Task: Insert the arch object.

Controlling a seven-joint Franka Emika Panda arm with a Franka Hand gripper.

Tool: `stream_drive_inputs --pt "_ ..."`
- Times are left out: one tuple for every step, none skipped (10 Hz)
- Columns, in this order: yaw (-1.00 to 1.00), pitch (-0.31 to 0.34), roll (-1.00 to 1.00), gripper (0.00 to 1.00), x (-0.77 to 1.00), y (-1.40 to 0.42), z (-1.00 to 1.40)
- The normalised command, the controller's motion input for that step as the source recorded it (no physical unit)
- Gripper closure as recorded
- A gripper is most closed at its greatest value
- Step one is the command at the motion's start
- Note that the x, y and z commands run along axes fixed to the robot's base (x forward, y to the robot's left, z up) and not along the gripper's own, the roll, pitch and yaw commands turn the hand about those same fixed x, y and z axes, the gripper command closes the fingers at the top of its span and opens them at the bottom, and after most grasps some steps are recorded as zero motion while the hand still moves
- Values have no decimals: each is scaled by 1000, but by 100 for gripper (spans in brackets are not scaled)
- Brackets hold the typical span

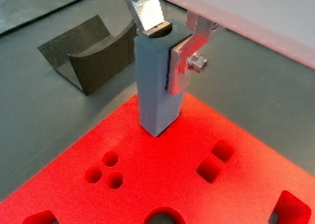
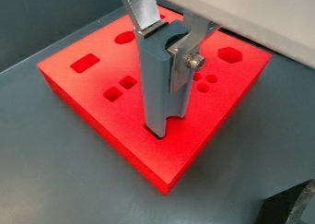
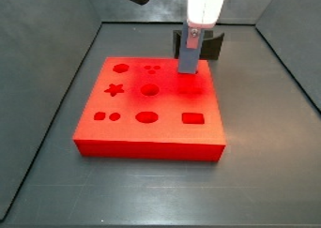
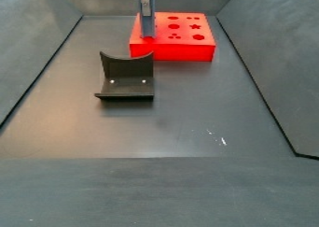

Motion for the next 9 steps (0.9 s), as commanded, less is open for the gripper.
stream_drive_inputs --pt "97 0 180 100 0 -9 -289" --pt "231 0 169 100 0 -6 -243" --pt "209 0 134 100 0 0 -240" --pt "146 0 116 100 17 0 -226" --pt "91 0 86 100 6 0 -194" --pt "0 0 39 100 3 0 -149" --pt "0 0 51 100 74 0 -289" --pt "0 0 53 100 203 -29 -420" --pt "0 0 94 100 169 -46 -509"
